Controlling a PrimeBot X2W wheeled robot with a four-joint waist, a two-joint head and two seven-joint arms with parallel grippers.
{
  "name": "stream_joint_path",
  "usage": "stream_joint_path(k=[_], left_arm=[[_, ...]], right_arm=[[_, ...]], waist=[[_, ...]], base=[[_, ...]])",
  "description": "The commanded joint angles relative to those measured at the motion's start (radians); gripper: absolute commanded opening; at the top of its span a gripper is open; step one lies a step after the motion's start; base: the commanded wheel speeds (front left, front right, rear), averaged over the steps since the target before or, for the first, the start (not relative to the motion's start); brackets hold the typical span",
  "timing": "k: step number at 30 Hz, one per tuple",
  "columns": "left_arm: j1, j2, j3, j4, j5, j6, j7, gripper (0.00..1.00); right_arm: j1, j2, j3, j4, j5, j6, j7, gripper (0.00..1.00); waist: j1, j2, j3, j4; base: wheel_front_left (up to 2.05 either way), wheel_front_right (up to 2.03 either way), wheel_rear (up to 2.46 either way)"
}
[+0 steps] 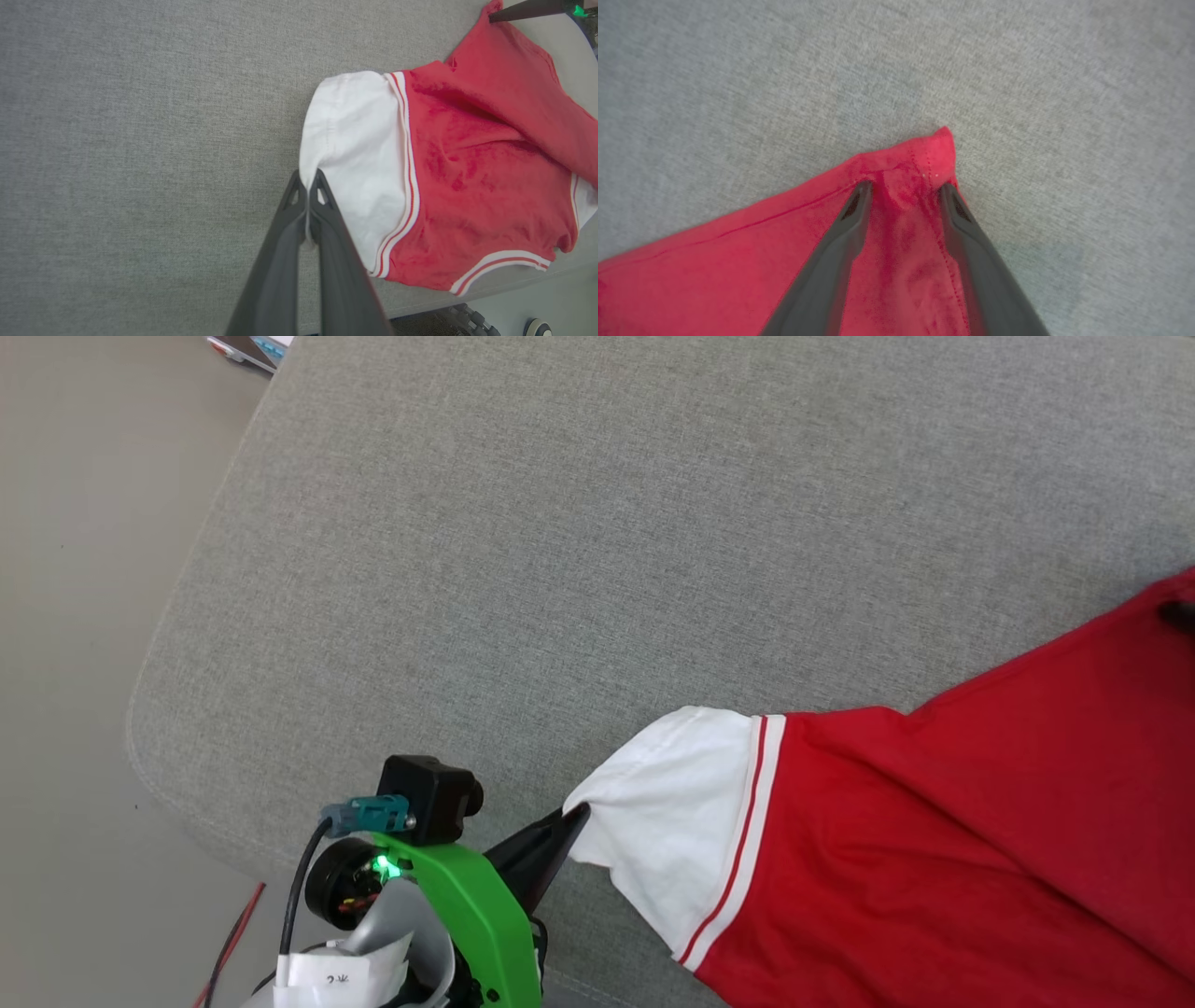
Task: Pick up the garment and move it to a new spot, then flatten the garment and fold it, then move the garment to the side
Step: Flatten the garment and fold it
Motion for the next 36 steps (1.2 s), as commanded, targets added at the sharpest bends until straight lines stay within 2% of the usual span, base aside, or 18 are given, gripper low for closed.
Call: stream_joint_path(k=[1,12,18,25,28,29,36], left_arm=[[-0.018,0.0,0.003,0.001,0.0,-0.002,-0.003,0.0],[-0.015,0.018,0.027,0.004,-0.009,0.009,-0.009,0.0],[-0.006,0.03,0.036,-0.014,-0.02,0.012,-0.008,0.0],[-0.011,0.061,0.072,-0.062,-0.022,0.026,-0.01,0.0],[-0.055,0.111,0.133,-0.106,0.002,0.053,-0.008,0.0],[-0.087,0.126,0.172,-0.134,0.005,0.069,-0.008,0.0],[-0.166,0.143,0.253,-0.173,0.041,0.113,-0.037,0.0]], right_arm=[[0.04,0.014,0.022,0.037,0.017,-0.001,-0.007,0.0],[-0.006,0.016,0.035,0.068,0.067,-0.001,-0.228,0.0],[-0.01,0.012,0.03,0.076,0.111,-0.001,-0.349,0.0],[0.009,-0.021,0.044,0.036,0.172,-0.001,-0.43,0.0],[0.025,-0.047,0.063,-0.056,0.226,-0.001,-0.456,0.0],[0.031,-0.057,0.052,-0.127,0.245,-0.001,-0.464,0.0],[0.052,-0.071,0.024,-0.282,0.27,-0.001,-0.501,0.0]], waist=[[-0.0001,0.0,-0.005,-0.003],[-0.0001,0.0,-0.072,-0.052],[-0.0001,0.0,-0.148,-0.104],[-0.0001,0.0,-0.234,-0.172],[-0.0001,0.0,-0.3,-0.238],[-0.0001,0.0,-0.324,-0.275],[-0.0001,0.0,-0.35,-0.337]], base=[[0.0,0.0,0.0],[0.0,0.0,0.0],[0.0,0.0,0.0],[0.0,0.0,0.0],[0.0,0.0,0.0],[0.0,0.0,0.0],[0.0,0.0,0.0]])
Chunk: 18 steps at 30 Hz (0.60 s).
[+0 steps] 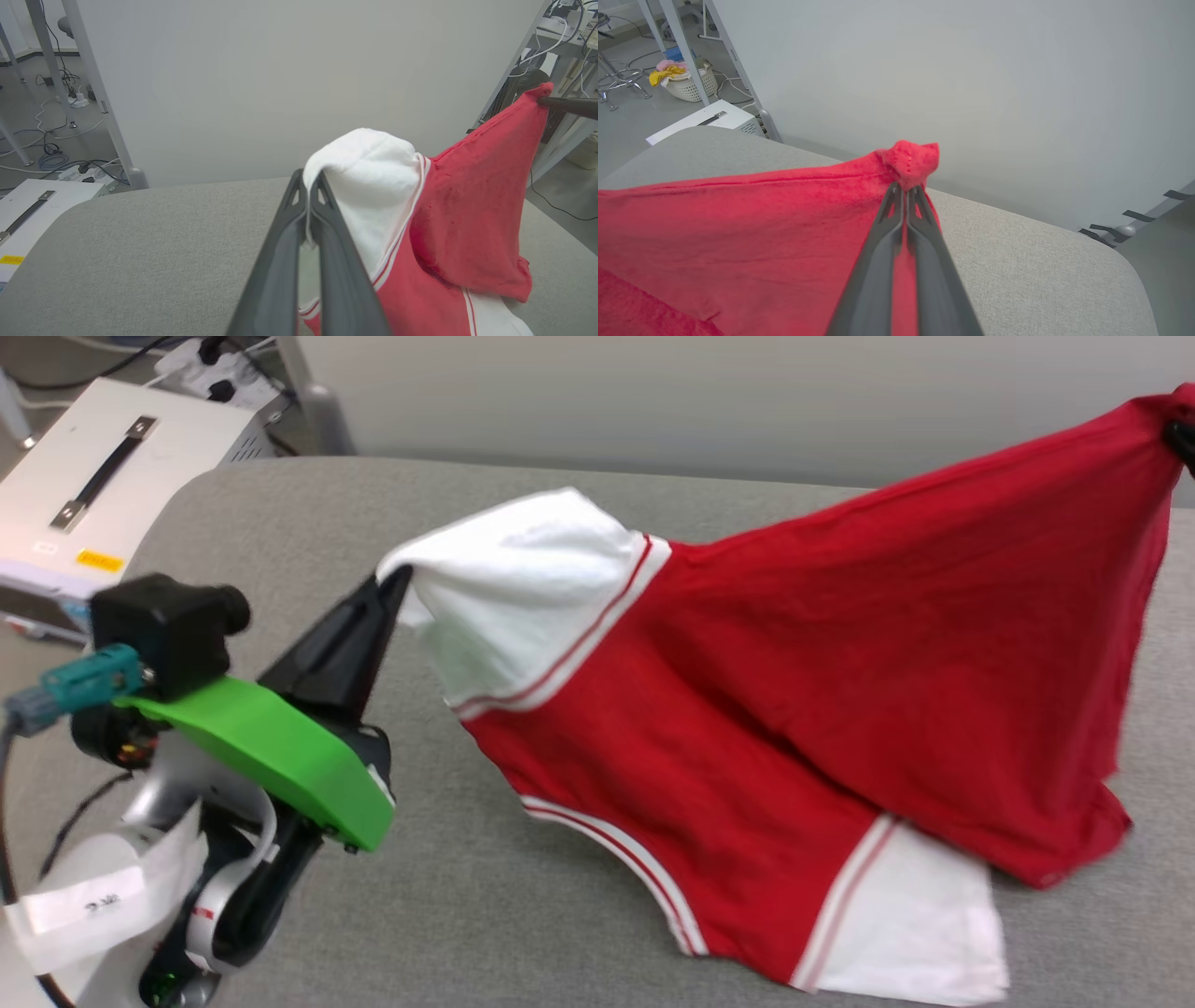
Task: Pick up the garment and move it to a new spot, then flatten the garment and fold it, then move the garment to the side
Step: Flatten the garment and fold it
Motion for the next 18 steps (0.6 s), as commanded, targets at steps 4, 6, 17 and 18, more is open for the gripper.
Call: stream_joint_path(k=[4,6,17,18], left_arm=[[-0.064,0.006,0.047,-0.022,0.036,0.027,-0.026,0.0],[-0.09,0.007,0.063,-0.03,0.048,0.031,-0.039,0.0],[-0.244,0.007,0.148,-0.04,0.111,0.039,-0.119,0.0],[-0.257,0.009,0.153,-0.042,0.114,0.036,-0.123,0.0]], right_arm=[[0.033,0.004,-0.033,-0.071,0.007,-0.001,-0.026,0.0],[0.039,0.01,-0.048,-0.094,0.002,-0.001,-0.032,0.0],[0.042,0.064,-0.131,-0.205,-0.038,-0.001,-0.068,0.0],[0.039,0.069,-0.136,-0.214,-0.041,-0.001,-0.069,0.0]], waist=[[0.0,0.0,-0.046,-0.074],[0.0,0.0,-0.049,-0.085],[0.0,0.0,-0.019,-0.124],[0.0,0.0,-0.01,-0.127]], base=[[0.0,0.0,0.0],[0.0,0.0,0.0],[0.0,0.0,0.0],[0.0,0.0,0.0]])
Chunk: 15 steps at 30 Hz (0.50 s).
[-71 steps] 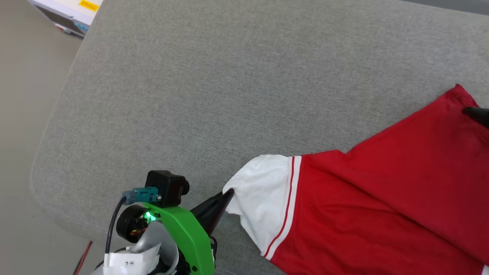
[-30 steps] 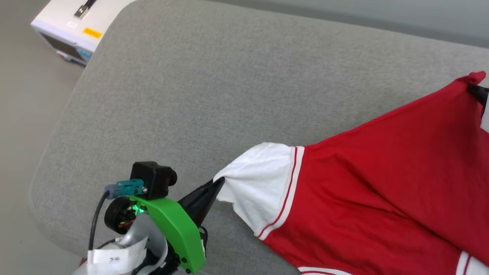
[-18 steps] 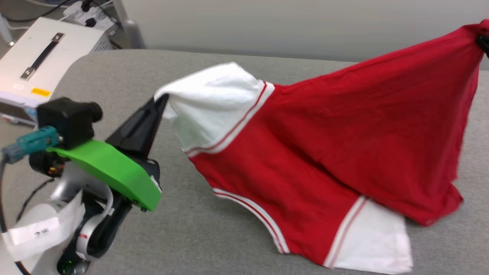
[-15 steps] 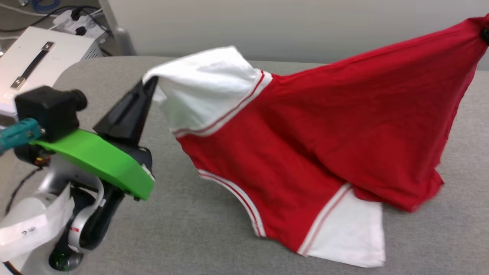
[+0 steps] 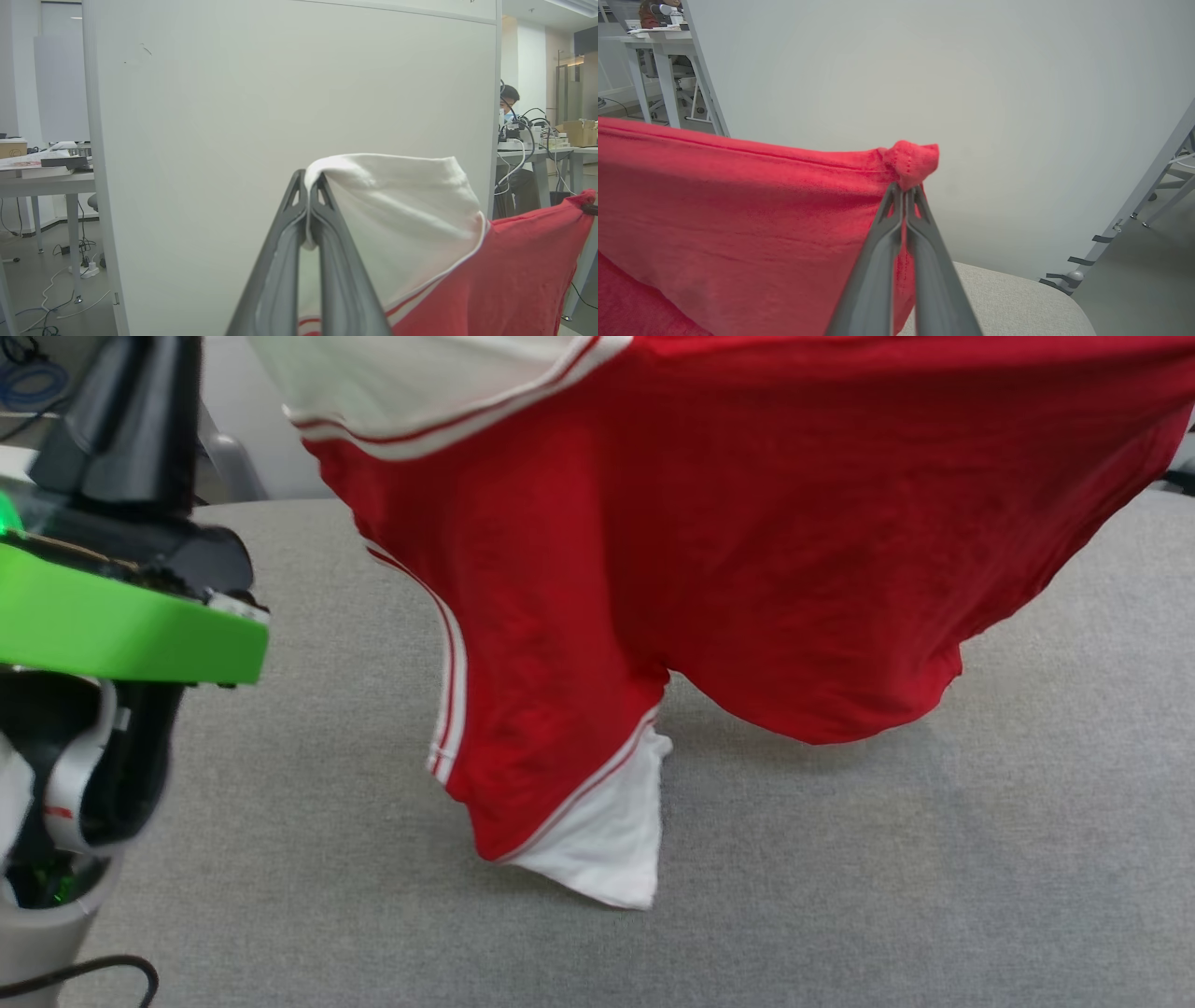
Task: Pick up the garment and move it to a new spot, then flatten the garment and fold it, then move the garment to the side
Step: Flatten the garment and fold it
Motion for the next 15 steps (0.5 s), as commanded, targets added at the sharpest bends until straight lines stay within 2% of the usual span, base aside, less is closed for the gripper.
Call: stream_joint_path(k=[1,7,15], left_arm=[[-0.037,0.011,0.011,-0.003,0.013,-0.006,-0.009,0.0],[-0.17,0.061,0.045,0.015,0.032,-0.051,0.003,0.0],[-0.418,0.155,0.053,0.165,0.031,-0.171,0.084,0.0]], right_arm=[[0.001,0.008,-0.011,-0.016,-0.011,-0.001,-0.008,0.0],[-0.07,0.031,-0.054,-0.063,-0.035,-0.001,-0.035,0.0],[-0.243,0.042,-0.071,-0.025,-0.065,-0.001,-0.079,0.0]], waist=[[0.0,-0.0001,0.03,-0.011],[0.0,-0.0001,0.125,-0.021],[0.0,-0.0001,0.297,-0.037]], base=[[0.0,0.0,0.0],[0.0,0.0,0.0],[0.0,0.0,0.0]])
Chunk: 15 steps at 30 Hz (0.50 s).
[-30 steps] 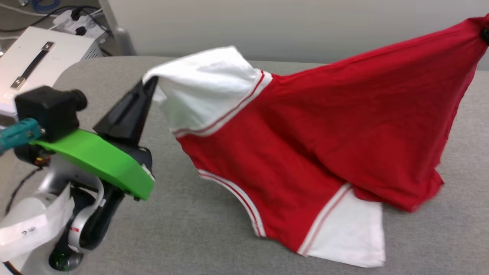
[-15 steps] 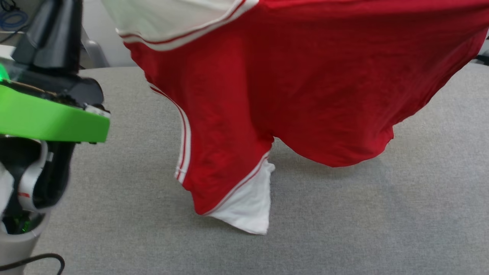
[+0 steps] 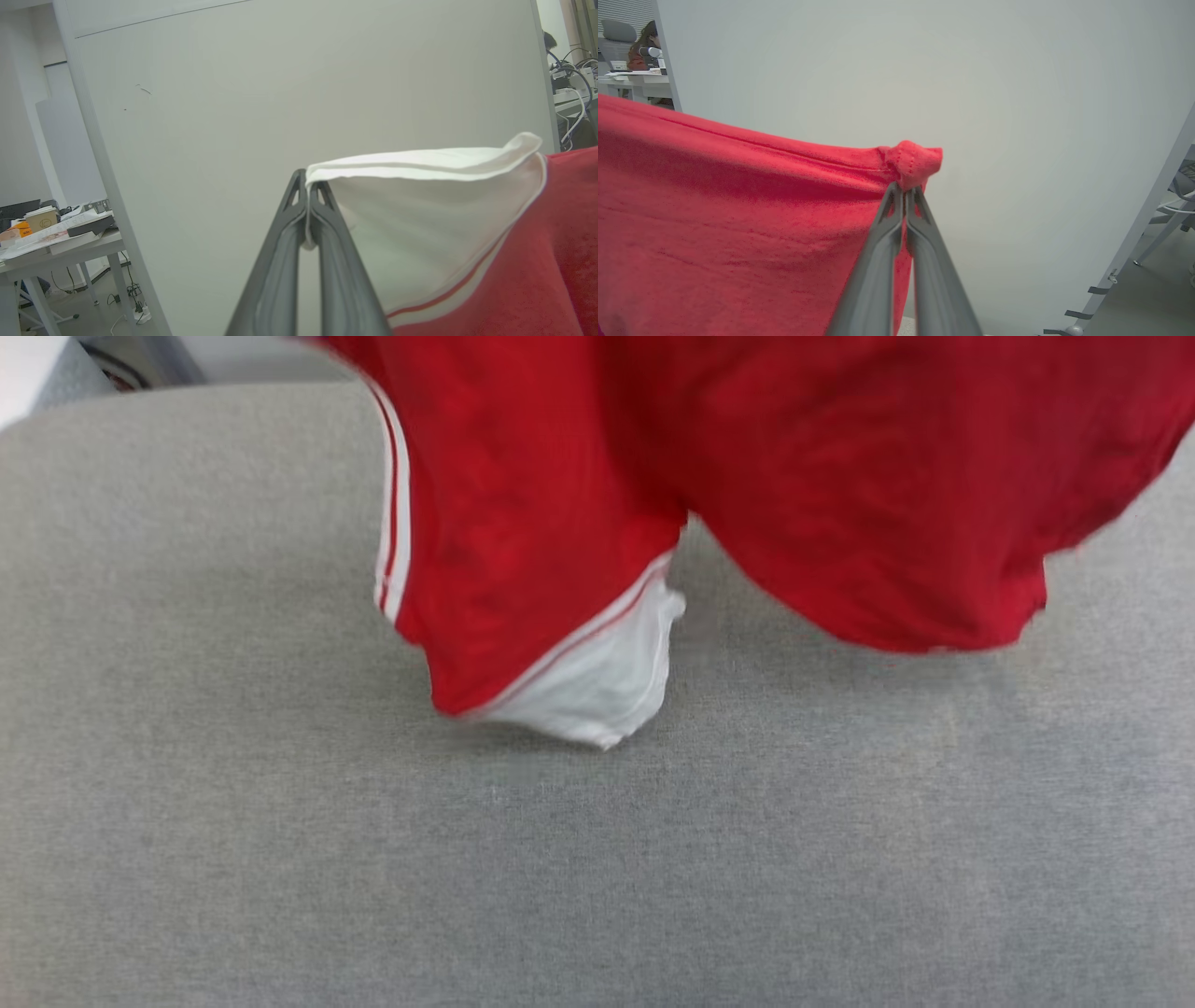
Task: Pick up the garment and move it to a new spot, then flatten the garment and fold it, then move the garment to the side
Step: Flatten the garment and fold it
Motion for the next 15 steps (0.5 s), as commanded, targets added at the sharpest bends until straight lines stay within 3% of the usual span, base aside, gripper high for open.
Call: stream_joint_path(k=[1,5,9,15], left_arm=[[-0.063,0.015,0.005,0.035,0.013,-0.02,0.007,0.0],[-0.241,0.02,-0.03,0.153,0.035,-0.099,0.032,0.0],[-0.437,-0.016,-0.088,0.3,0.081,-0.169,0.046,0.0],[-0.719,-0.099,-0.162,0.563,0.179,-0.225,0.004,0.0]], right_arm=[[-0.044,-0.003,-0.001,0.025,-0.011,-0.001,-0.012,0.0],[-0.177,-0.023,0.029,0.119,-0.039,-0.001,-0.049,0.0],[-0.325,-0.037,0.081,0.231,-0.081,-0.001,-0.105,0.0],[-0.559,-0.03,0.187,0.444,-0.166,-0.001,-0.229,0.0]], waist=[[0.0,-0.0001,0.124,-0.016],[0.0,-0.0001,0.213,-0.019],[0.0,-0.0001,0.291,-0.018],[0.0,-0.0001,0.378,-0.026]], base=[[0.0,0.0,0.0],[0.0,0.0,0.0],[0.0,0.0,0.0],[0.0,0.0,0.0]])
